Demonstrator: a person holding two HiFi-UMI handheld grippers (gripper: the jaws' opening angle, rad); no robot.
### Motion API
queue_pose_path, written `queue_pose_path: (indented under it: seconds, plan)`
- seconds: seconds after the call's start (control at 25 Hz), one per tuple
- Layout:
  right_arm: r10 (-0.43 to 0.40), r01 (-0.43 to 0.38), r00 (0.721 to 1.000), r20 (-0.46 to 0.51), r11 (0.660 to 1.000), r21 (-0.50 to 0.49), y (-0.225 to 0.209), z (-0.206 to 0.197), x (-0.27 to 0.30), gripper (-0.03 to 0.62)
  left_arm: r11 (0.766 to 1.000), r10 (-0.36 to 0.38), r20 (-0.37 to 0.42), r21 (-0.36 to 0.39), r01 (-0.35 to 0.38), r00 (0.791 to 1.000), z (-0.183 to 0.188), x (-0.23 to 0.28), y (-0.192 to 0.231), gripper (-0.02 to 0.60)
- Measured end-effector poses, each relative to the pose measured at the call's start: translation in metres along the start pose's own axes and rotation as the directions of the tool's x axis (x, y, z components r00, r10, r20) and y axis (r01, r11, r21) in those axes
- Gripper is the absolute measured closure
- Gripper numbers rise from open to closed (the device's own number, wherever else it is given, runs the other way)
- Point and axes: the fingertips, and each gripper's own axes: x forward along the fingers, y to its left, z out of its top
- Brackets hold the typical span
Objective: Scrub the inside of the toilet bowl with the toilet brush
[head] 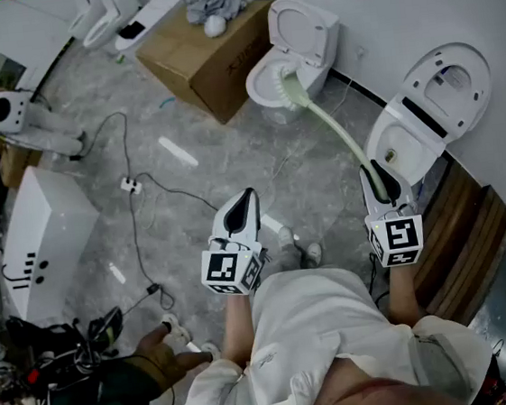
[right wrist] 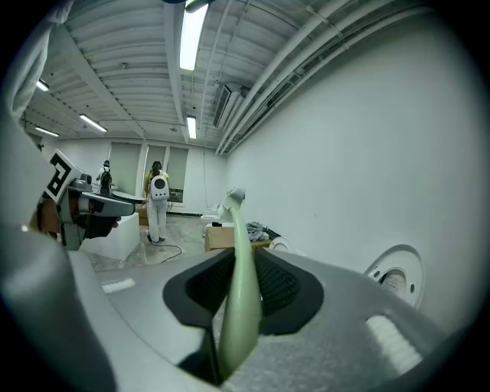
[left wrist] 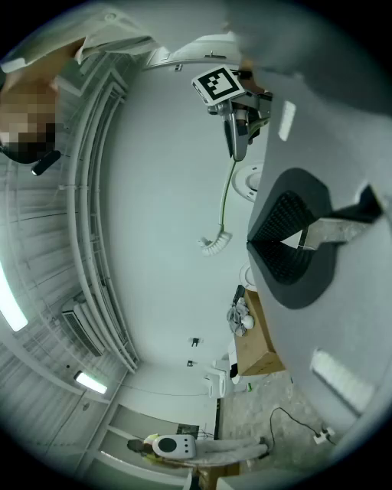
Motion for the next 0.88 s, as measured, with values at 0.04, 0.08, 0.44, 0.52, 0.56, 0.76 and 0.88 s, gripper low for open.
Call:
queue_pose_path:
  seconds: [0.04,0.08,0.44,0.52,0.56,0.76,0.88]
  plan:
    - [0.004,-0.004,1.000,0.002,1.000,0.004,0.001,0.000,0.000,0.507,1.000,0.004,-0.003,0.006,-0.004,1.000,0.001,-0.001,0.000,0.566]
    - [0.007,-0.007,1.000,0.004,1.000,0.006,0.002,0.000,0.001,0.507,1.000,0.008,-0.006,0.012,-0.007,1.000,0.001,-0.001,0.001,0.566]
    - [0.041,-0.041,0.999,0.016,0.998,0.040,0.009,0.005,0.022,0.507,0.997,0.034,-0.009,0.068,-0.033,0.999,0.004,0.021,0.006,0.565]
    - [0.044,-0.044,0.999,0.011,0.998,0.042,0.010,0.008,0.032,0.507,0.995,0.037,-0.011,0.088,-0.036,0.999,0.006,0.029,0.011,0.565]
    - [0.045,-0.046,0.999,0.007,0.998,0.044,0.010,0.008,0.038,0.507,0.995,0.037,-0.012,0.095,-0.036,0.999,0.007,0.033,0.013,0.565]
    - [0.043,-0.042,0.999,-0.009,0.998,0.050,0.003,0.011,0.067,0.507,0.993,0.026,-0.016,0.113,-0.024,1.000,0.010,0.061,0.029,0.565]
    - [0.035,-0.034,0.999,-0.011,0.998,0.054,0.002,0.016,0.090,0.507,0.992,0.019,-0.008,0.127,-0.018,1.000,0.013,0.081,0.046,0.565]
